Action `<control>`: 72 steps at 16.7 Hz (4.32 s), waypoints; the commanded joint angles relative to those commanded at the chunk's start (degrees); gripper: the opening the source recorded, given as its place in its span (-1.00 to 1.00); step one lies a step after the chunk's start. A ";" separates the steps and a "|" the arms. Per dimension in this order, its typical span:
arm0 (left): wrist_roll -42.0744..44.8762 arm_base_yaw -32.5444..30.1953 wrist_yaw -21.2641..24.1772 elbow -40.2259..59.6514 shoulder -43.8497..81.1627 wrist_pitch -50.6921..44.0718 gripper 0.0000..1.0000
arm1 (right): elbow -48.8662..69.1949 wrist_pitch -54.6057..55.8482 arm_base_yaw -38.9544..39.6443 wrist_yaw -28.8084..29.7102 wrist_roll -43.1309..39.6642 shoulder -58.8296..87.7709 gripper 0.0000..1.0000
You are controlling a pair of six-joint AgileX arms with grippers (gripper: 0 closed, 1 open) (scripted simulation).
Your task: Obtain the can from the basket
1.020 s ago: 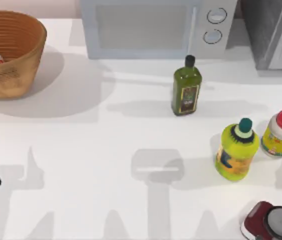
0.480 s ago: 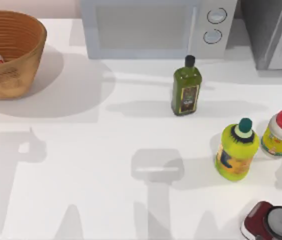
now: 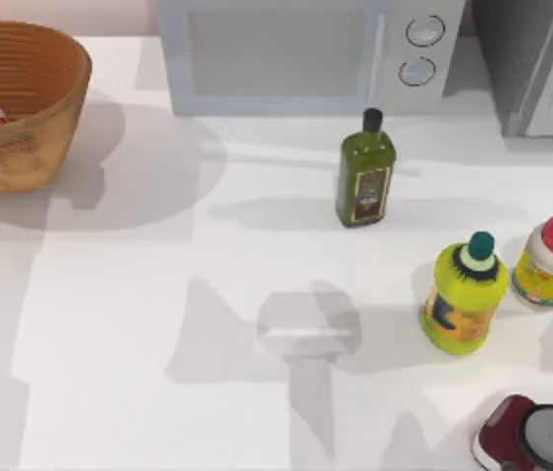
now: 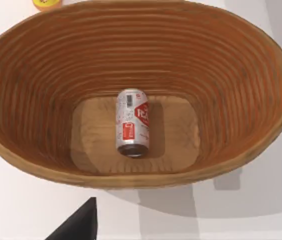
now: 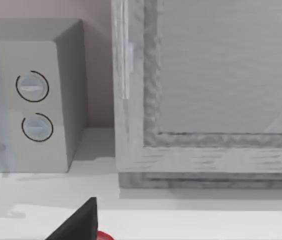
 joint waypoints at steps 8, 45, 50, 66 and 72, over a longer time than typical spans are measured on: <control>2.32 1.56 1.69 45.99 46.20 -25.70 1.00 | 0.00 0.00 0.00 0.00 0.00 0.00 1.00; 2.89 2.69 1.70 60.86 75.91 -27.98 -0.21 | 0.00 0.00 0.00 0.00 0.00 0.00 1.00; 2.89 2.69 1.70 60.86 75.91 -27.98 -0.96 | 0.00 0.00 0.00 0.00 0.00 0.00 1.00; 1.15 2.39 0.66 47.68 59.98 -21.90 -1.00 | 0.00 0.00 0.00 0.00 0.00 0.00 1.00; -0.20 1.25 -0.46 17.78 27.18 -6.66 -1.00 | 0.00 0.00 0.00 0.00 0.00 0.00 1.00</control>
